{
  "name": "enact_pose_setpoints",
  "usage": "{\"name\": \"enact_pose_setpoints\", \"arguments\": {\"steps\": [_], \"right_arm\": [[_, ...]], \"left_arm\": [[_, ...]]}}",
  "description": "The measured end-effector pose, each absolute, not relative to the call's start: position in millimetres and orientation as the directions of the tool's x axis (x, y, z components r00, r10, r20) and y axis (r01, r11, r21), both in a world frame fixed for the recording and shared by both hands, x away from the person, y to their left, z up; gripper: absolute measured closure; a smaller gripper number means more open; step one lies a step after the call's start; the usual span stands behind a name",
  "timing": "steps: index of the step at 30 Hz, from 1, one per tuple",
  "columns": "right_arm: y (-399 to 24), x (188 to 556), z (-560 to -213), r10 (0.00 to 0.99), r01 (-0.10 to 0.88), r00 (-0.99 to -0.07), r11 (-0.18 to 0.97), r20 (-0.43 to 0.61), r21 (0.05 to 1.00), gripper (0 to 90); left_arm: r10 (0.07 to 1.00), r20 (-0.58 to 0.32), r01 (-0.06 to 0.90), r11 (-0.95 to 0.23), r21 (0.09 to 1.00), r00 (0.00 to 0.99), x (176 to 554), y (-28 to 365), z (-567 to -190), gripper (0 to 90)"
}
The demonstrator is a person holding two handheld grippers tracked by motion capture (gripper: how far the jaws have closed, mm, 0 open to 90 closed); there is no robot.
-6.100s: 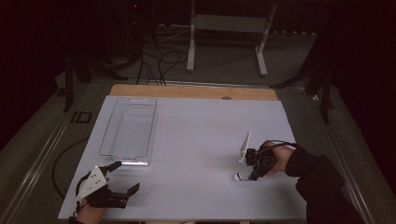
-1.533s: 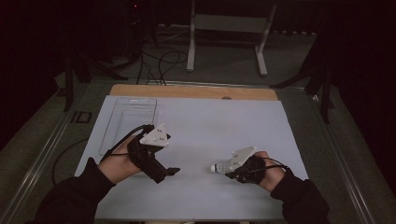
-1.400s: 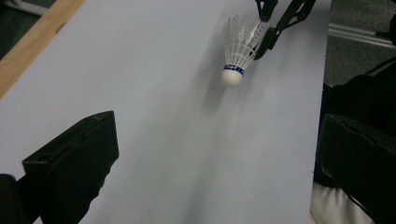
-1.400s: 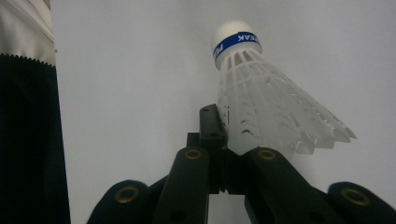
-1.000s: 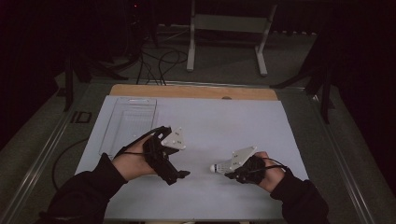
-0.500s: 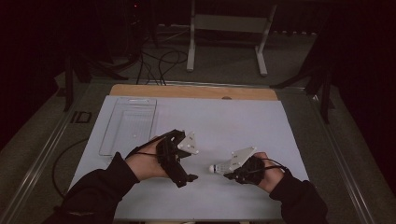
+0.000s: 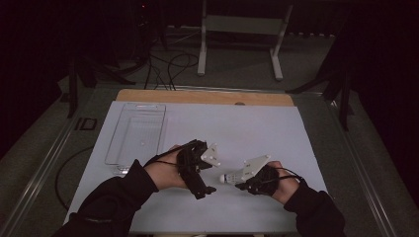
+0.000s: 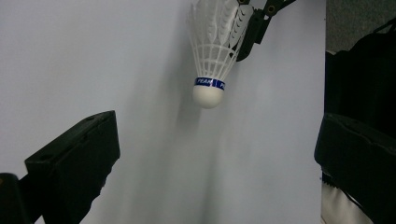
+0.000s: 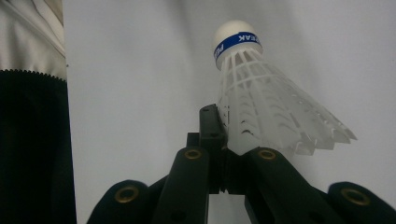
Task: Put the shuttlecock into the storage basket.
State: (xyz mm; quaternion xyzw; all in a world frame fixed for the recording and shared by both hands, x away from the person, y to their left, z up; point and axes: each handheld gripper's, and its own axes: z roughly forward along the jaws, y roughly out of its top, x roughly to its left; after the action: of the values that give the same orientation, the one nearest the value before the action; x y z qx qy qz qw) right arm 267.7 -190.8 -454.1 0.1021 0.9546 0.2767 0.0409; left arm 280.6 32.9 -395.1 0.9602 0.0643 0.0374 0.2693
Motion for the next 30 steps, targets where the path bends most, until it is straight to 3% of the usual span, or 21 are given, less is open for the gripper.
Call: {"name": "enact_pose_setpoints", "arguments": {"steps": [12, 30], "right_arm": [[-191, 267, -454, 0.21, 0.168, -0.978, 0.824, -0.017, 0.542, 89.1], [-192, 268, -451, 0.208, 0.168, -0.978, 0.822, -0.012, 0.544, 89.0]], "left_arm": [[0.116, 0.015, 0.093, -0.86, 0.502, 0.993, 283, 19, -407, 5.5], [0.088, 0.044, 0.057, -0.879, 0.474, 0.995, 286, 5, -425, 24.5]]}}
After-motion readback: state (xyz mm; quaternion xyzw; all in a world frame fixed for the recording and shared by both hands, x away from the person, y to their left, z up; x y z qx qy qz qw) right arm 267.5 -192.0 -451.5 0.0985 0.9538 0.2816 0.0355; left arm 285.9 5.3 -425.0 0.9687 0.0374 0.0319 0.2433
